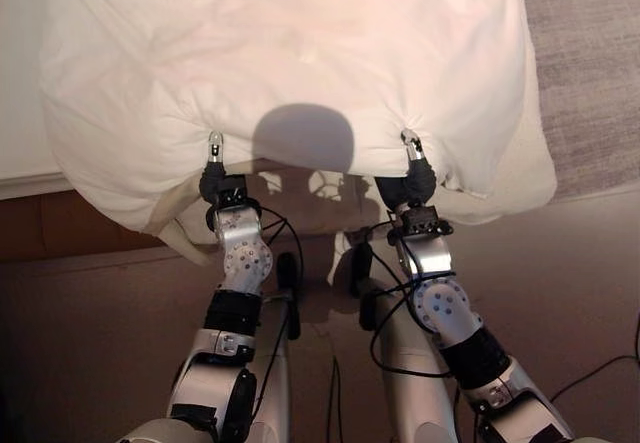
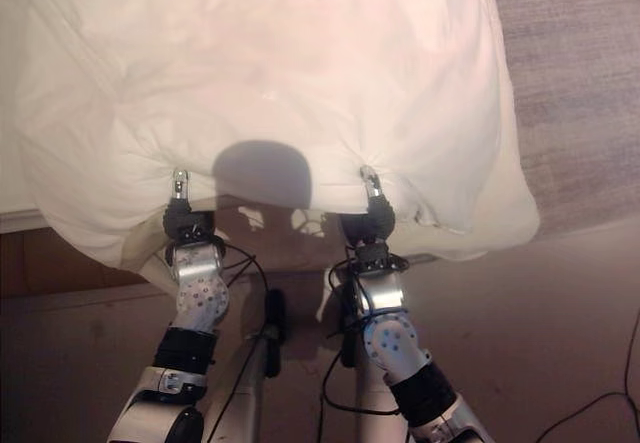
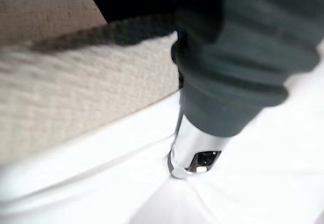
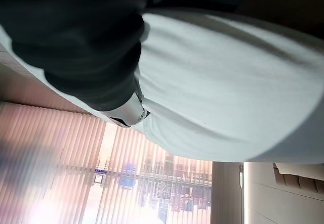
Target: Make the bed
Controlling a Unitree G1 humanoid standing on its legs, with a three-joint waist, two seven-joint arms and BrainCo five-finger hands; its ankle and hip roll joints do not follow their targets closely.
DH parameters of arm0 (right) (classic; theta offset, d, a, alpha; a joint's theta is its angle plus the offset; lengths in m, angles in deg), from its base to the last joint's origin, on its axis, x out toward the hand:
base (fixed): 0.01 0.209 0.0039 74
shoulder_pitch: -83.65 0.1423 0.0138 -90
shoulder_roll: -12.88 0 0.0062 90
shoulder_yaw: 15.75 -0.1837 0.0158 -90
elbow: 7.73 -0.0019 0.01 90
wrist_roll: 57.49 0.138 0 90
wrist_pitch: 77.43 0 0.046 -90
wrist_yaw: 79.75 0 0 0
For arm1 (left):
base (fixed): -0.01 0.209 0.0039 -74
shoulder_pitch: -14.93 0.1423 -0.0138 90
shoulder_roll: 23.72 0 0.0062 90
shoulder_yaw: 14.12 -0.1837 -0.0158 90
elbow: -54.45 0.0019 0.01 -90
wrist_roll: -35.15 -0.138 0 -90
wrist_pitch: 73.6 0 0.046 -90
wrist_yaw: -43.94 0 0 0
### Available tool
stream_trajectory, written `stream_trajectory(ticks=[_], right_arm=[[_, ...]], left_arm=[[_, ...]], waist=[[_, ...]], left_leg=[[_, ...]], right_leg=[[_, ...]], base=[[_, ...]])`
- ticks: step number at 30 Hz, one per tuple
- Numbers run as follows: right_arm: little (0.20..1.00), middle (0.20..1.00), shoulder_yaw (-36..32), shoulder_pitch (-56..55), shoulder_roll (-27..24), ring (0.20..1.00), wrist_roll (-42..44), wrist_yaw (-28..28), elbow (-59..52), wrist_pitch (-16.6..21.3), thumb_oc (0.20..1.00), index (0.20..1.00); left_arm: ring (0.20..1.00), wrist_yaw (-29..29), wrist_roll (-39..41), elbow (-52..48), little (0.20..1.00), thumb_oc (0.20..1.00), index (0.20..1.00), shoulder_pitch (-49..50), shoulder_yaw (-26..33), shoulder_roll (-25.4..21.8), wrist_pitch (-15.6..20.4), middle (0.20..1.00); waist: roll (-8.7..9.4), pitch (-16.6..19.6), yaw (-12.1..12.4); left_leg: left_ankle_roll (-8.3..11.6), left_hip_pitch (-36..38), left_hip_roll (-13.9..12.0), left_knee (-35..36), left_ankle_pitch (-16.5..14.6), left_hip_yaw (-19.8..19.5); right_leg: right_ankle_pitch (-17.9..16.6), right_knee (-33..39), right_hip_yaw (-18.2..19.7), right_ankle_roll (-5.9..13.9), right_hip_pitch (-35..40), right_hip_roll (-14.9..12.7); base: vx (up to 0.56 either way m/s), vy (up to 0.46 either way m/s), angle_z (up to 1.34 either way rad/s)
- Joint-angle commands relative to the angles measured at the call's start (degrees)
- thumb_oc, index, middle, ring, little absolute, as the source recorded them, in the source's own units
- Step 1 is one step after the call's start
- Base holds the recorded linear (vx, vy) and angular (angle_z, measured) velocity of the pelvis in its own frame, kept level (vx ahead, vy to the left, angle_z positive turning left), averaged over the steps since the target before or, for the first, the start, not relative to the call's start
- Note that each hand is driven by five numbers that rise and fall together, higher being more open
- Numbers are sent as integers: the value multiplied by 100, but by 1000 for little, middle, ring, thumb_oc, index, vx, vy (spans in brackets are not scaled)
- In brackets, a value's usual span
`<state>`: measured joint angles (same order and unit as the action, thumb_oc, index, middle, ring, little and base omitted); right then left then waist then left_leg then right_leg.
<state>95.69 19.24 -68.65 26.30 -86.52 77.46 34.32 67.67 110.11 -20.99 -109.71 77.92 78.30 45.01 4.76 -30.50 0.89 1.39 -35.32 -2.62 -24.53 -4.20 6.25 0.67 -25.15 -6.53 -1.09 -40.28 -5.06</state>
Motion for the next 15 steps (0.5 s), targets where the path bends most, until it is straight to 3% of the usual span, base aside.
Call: stream_trajectory(ticks=[1, 9, 10, 14, 15], right_arm=[[200, 200, -1215, -690, -366, 200, -398, 389, -1191, 829, 200, 200], [200, 200, -1472, -836, -479, 200, -795, 127, -775, 794, 200, 200], [200, 200, -1659, -934, -570, 200, -1094, -117, -549, 763, 200, 200], [200, 200, -1780, -944, -609, 200, -1332, -345, -181, 780, 200, 200], [200, 200, -1828, -946, -614, 200, -1346, -368, -88, 814, 200, 200]], left_arm=[[200, 318, -121, 194, 200, 200, 200, 296, 1836, -954, 1207, 200], [200, 233, -317, -45, 200, 200, 200, 614, 1639, -667, 1088, 200], [200, 9, -393, -317, 200, 200, 200, 804, 1464, -511, 1008, 200], [200, -188, -423, -584, 200, 200, 200, 988, 1358, -317, 1006, 200], [200, -266, -376, -670, 200, 200, 200, 1043, 1354, -243, 1006, 200]], waist=[[-221, 680, -121], [-356, 756, -112], [-333, 687, -120], [-262, 620, -13], [-206, 610, -32]], left_leg=[[61, -312, 176, 585, 547, -125], [246, 113, 132, 1161, 872, -290], [415, 180, 91, 995, 965, -310], [422, 418, 223, 774, 809, -659], [363, 526, 82, 730, 699, -715]], right_leg=[[1, 331, -225, 631, 117, -131], [52, 657, -353, 572, 493, -15], [105, 847, -448, 517, 850, -39], [132, 907, -418, 482, 1080, -54], [188, 842, -369, 471, 1106, -68]], base=[[9, -43, -1], [26, -122, 1], [10, -148, 6], [14, -54, 28], [0, 0, 0]])
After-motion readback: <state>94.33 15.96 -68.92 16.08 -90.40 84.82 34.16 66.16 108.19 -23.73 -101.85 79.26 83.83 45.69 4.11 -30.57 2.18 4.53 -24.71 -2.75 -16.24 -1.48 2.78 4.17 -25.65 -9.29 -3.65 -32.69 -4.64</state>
